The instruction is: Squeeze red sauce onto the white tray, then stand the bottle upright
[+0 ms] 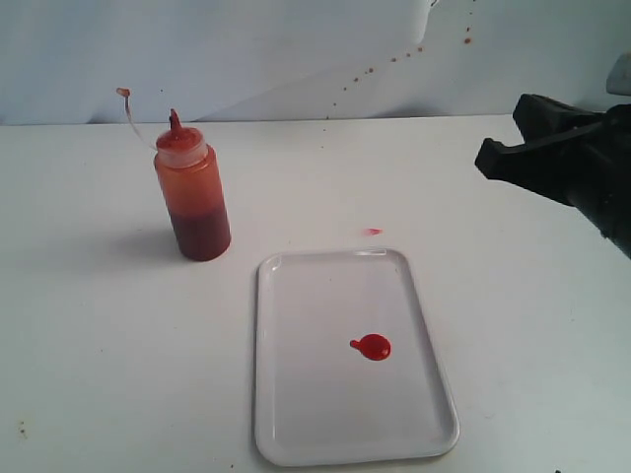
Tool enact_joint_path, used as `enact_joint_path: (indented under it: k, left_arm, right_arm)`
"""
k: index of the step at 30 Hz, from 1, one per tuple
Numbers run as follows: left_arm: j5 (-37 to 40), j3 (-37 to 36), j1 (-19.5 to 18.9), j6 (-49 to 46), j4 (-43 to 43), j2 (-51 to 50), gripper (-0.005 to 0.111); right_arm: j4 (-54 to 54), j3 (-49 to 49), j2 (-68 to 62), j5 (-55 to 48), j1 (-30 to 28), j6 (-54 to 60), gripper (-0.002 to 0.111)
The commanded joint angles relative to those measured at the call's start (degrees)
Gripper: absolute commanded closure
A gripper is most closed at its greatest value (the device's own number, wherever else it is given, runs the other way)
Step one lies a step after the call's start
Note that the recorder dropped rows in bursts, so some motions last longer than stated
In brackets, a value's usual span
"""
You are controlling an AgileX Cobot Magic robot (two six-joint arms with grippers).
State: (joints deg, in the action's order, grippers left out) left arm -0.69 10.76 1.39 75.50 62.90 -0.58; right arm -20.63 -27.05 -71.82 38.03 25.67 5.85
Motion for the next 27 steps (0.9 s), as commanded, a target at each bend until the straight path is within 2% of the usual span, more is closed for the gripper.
enact_joint_path:
  k: [1, 6, 13, 16, 18, 24, 27]
  left_arm:
    - [1.54, -2.72, 0.03, 1.01, -0.81, -0.4, 0.106]
    - [0.69, -3.81, 0.03, 0.91, -0.81, -0.63, 0.106]
    - [-11.05, -3.81, 0.03, 0.48, -1.02, -0.57, 0.106]
    - [-12.73, -3.84, 0.03, 0.21, -2.6, -0.57, 0.106]
    - [-11.91, -4.07, 0.03, -5.72, -9.67, -1.05, 0.106]
    - [-10.5, -5.37, 0.03, -36.32, -44.32, -1.45, 0.106]
    - [-5.92, -5.35, 0.03, -51.57, -57.77, -1.45, 0.106]
  right_arm:
    - [0.02, 0.28, 0.1, 0.29, -0.55, -0.1, 0.108]
    - [0.02, 0.28, 0.1, 0.29, -0.55, -0.1, 0.108]
    - [0.02, 0.28, 0.1, 0.29, -0.55, -0.1, 0.108]
    - [0.02, 0.28, 0.1, 0.29, -0.55, -0.1, 0.108]
    - [0.02, 0.28, 0.1, 0.29, -0.55, -0.1, 0.108]
    - [0.02, 0.28, 0.1, 0.29, -0.55, -0.1, 0.108]
    - [0.02, 0.28, 0.1, 0.29, -0.55, -0.1, 0.108]
